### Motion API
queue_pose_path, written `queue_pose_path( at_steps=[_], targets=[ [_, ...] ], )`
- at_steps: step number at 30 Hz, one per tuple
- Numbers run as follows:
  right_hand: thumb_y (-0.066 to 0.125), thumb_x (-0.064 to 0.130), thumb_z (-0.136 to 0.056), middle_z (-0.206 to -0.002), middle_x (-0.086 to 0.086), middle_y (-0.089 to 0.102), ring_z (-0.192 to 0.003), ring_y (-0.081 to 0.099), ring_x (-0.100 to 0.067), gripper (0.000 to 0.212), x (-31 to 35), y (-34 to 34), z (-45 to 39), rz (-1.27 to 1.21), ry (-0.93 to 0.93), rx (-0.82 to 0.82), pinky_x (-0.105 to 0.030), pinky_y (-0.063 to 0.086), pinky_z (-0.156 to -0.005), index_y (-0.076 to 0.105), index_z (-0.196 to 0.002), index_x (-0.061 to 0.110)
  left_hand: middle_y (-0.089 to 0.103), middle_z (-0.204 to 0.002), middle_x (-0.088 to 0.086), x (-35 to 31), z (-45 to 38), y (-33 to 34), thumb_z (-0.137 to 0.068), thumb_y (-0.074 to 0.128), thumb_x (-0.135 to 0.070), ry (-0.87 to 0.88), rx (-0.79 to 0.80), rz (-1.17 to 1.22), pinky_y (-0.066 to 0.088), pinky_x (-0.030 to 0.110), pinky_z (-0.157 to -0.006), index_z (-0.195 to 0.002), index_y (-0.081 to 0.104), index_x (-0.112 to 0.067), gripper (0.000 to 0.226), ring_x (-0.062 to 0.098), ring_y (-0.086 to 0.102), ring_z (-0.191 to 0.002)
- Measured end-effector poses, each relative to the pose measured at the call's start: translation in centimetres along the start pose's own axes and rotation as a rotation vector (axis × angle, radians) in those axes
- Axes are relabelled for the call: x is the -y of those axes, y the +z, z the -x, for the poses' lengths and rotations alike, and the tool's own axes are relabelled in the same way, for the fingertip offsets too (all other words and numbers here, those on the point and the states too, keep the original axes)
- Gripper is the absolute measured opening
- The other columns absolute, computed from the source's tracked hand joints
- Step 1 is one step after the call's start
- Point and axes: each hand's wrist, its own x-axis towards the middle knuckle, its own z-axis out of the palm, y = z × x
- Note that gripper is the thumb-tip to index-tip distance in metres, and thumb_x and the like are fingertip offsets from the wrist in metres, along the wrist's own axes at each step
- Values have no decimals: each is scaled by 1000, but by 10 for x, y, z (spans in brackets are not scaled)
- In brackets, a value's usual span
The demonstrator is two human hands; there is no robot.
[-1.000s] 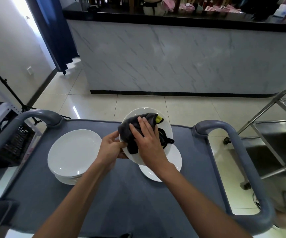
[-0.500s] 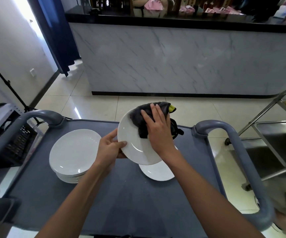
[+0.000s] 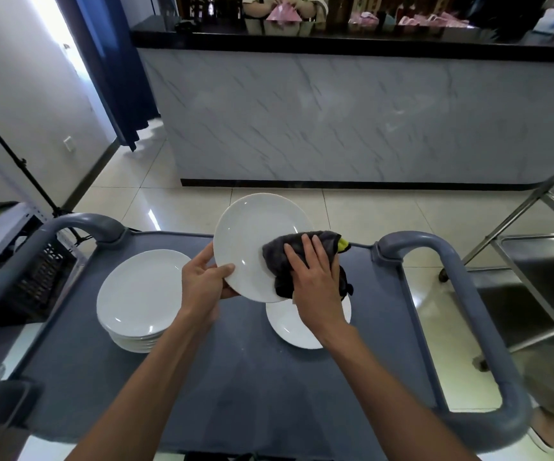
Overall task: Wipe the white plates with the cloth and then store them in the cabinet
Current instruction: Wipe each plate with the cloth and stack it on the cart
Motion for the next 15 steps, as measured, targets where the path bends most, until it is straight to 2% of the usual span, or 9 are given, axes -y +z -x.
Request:
queue_pose_path(
  at_steps=[4, 7, 10, 12, 15],
  targets=[
    [61, 7, -92, -163, -12, 25, -153, 13, -28, 68, 18, 6, 17, -56, -23, 9, -55, 9, -120, 36, -152, 26, 78, -102, 0, 1, 1, 4, -89, 57, 14, 7, -6, -10, 62, 44, -63, -120, 67, -36, 60, 33, 74, -92],
    [65, 2, -87, -162, -13, 26, -153, 16, -28, 75, 35, 8, 29, -124, -61, -13, -52, 6, -120, 37, -152, 25, 78, -99, 6, 1, 2, 7, -89, 56, 14, 21, 13, -30, 61, 42, -61, -107, 72, -40, 59, 34, 75, -88],
    [65, 1, -87, -160, -14, 30, -152, 20, -29, 72, 43, 8, 35, -193, -93, -52, -53, 9, -120, 40, -151, 24, 77, -102, 9, -1, 3, 7, -90, 57, 13, 33, 7, -53, 61, 41, -60, -100, 73, -45, 60, 33, 75, -88],
    [66, 0, -85, -159, -14, 32, -151, 23, -29, 72, 41, 9, 37, -210, -127, -70, -55, 12, -120, 42, -149, 24, 77, -103, 8, -1, 2, 4, -91, 57, 11, 35, -7, -67, 62, 43, -62, -106, 71, -44, 58, 35, 74, -90],
    [69, 0, -80, -160, -12, 32, -151, 23, -27, 77, 30, 11, 38, -204, -167, -74, -56, 18, -119, 43, -147, 25, 74, -110, 8, -2, 2, 0, -94, 56, 9, 39, -6, -79, 63, 44, -63, -130, 64, -30, 53, 35, 73, -93]
  ],
)
